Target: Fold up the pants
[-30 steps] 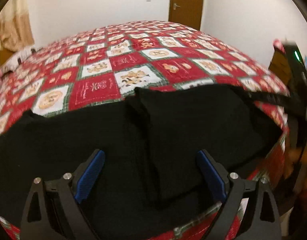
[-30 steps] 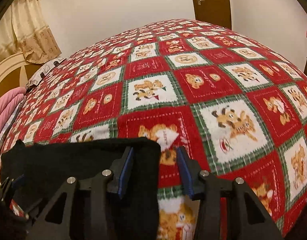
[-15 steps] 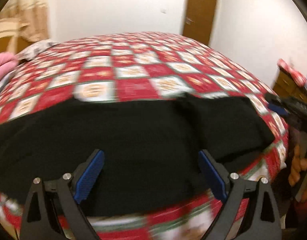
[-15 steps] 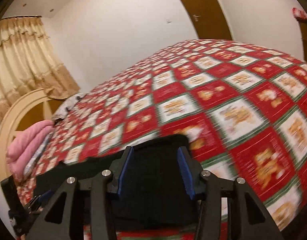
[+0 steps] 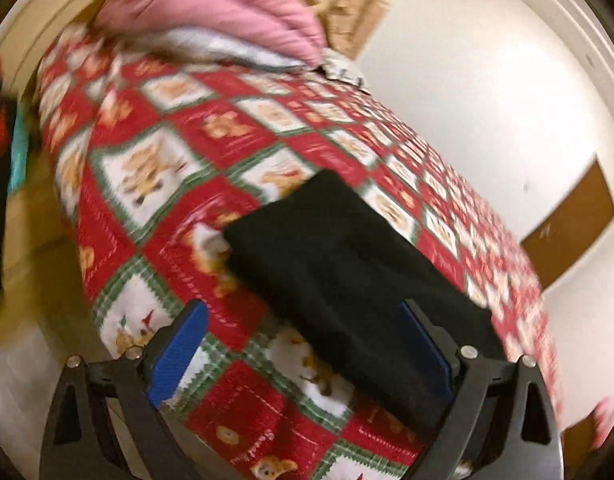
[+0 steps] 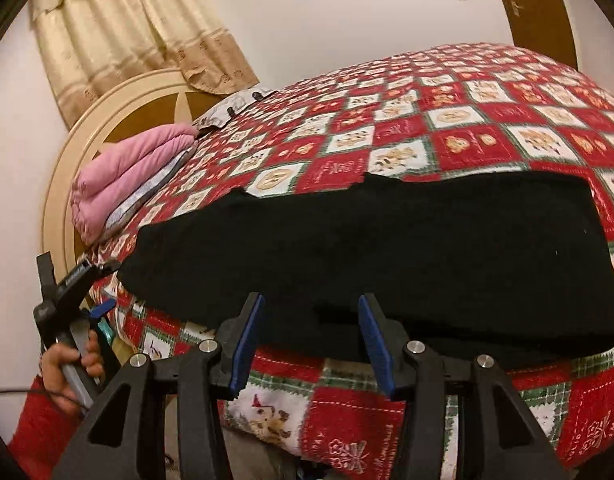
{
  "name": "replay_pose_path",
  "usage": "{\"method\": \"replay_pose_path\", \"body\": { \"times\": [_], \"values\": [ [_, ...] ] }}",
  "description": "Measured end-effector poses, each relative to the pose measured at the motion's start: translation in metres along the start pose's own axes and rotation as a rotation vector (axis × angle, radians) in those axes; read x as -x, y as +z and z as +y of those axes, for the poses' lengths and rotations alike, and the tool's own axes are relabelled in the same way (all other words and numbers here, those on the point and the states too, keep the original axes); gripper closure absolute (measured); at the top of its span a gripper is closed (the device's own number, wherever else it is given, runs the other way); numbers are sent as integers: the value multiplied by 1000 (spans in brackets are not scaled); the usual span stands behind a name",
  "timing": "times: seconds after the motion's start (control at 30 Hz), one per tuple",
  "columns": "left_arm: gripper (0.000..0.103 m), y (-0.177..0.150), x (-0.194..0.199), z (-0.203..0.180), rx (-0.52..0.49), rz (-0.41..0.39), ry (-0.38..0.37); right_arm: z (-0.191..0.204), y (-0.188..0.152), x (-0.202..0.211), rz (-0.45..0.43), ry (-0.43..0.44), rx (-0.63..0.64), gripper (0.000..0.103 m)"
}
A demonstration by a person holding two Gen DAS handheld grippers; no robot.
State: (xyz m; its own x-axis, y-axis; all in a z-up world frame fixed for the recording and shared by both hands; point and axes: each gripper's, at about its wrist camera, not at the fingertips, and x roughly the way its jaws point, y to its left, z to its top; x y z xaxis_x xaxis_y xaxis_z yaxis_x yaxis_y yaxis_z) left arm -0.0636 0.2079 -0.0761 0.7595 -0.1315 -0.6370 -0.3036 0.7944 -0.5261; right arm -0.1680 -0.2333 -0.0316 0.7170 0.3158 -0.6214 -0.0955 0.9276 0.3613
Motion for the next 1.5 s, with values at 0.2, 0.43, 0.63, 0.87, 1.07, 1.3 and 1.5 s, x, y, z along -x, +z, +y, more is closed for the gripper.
{"method": "replay_pose_path", "body": {
  "times": [0.2,0.43,0.63,0.87,1.07,1.3,1.5],
  "values": [
    [8,-1,-22,6,123,39,-65,-10,2,-1,14,-13,-46,52],
    [22,6,-30,2,142,29,-113,-12,0,-3,24,-18,-66,52],
    [78,6,-28,22,217,31,-138,-13,-2,-3,25,-19,-74,52],
    [86,13,-8,-12,55,-25,-95,-30,-1,7,-11,-36,-151,52],
    [87,19,11,-64,-121,-81,-149,-67,7,30,-84,-71,-269,52],
    [97,-35,41,-178,-524,-78,-424,-93,14,49,-142,-75,-333,52],
    [97,-101,19,-215,-738,54,-385,-87,14,52,-138,-48,-301,52]
  ]
}}
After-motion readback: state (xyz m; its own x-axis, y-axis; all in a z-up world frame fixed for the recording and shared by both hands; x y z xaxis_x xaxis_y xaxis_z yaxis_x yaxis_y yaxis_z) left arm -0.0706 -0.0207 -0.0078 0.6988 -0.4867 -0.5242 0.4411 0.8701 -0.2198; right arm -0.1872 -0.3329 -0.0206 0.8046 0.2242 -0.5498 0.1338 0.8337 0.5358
